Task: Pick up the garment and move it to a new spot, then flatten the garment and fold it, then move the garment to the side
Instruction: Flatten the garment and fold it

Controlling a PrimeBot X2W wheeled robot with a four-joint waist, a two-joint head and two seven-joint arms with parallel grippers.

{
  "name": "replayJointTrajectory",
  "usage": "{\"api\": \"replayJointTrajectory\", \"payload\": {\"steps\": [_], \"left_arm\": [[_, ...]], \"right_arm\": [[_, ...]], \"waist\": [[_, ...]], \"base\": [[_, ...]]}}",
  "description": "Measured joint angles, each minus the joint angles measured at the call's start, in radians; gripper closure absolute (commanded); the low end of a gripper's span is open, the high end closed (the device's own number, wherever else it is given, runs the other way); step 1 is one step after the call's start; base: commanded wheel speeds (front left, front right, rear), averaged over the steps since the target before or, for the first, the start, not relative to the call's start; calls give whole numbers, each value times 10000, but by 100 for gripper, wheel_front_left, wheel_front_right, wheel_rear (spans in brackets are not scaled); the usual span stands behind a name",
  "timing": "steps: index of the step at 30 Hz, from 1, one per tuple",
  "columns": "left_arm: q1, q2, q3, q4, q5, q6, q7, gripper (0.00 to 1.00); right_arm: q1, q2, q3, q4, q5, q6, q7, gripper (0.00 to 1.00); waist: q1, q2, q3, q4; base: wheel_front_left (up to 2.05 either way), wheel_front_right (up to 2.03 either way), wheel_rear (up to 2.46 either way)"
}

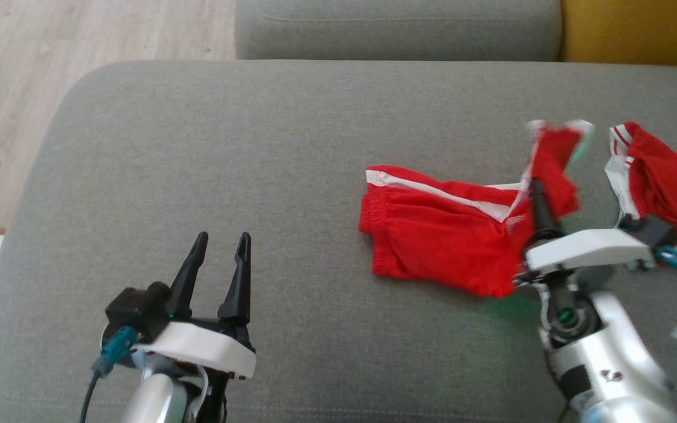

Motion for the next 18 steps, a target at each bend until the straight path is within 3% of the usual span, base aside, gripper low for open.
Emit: {"api": "replayJointTrajectory", "payload": {"steps": [8,18], "left_arm": [[31,4,-130,35,0,44,2,0],[48,6,-169,90,-10,75,0,0]], "right_arm": [[226,-2,2061,-696,1074,-2,-351,100],[-35,-4,3827,-29,1618,-2,-980,100]], "waist": [[0,0,-162,459],[0,0,-107,1128]], "base": [[0,0,0],[0,0,0]]}}
